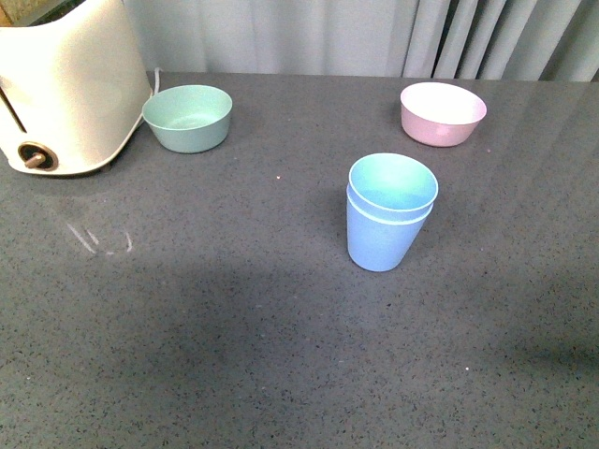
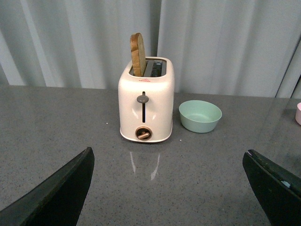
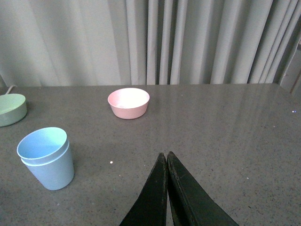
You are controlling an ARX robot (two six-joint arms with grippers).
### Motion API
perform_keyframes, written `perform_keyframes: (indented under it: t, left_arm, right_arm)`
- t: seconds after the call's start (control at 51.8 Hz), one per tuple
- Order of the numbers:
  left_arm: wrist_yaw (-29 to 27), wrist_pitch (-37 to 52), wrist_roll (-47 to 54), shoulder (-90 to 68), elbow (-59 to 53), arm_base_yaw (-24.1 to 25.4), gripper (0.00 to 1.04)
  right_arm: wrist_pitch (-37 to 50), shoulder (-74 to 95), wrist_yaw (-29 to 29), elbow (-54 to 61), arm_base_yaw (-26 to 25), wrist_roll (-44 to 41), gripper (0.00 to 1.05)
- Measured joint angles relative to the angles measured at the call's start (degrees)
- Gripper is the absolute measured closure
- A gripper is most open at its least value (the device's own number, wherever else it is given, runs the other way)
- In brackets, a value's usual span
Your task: Stack blue cups with both arms
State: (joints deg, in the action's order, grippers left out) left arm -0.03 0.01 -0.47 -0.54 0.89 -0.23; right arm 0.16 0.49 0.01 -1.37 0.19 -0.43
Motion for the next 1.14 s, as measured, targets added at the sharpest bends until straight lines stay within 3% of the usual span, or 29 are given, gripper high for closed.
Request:
perform_keyframes:
  t: [0.097, 0.367, 0.579, 1.139]
  left_arm:
    - [0.0, 0.0, 0.0, 0.0, 0.0, 0.0, 0.09]
    - [0.0, 0.0, 0.0, 0.0, 0.0, 0.0, 0.09]
    - [0.0, 0.0, 0.0, 0.0, 0.0, 0.0, 0.09]
    - [0.0, 0.0, 0.0, 0.0, 0.0, 0.0, 0.09]
  right_arm:
    - [-0.1, -0.1, 0.0, 0.0, 0.0, 0.0, 1.01]
    - [-0.1, -0.1, 0.0, 0.0, 0.0, 0.0, 0.44]
    - [-0.1, -0.1, 0.0, 0.0, 0.0, 0.0, 0.09]
    - [-0.1, -0.1, 0.0, 0.0, 0.0, 0.0, 0.09]
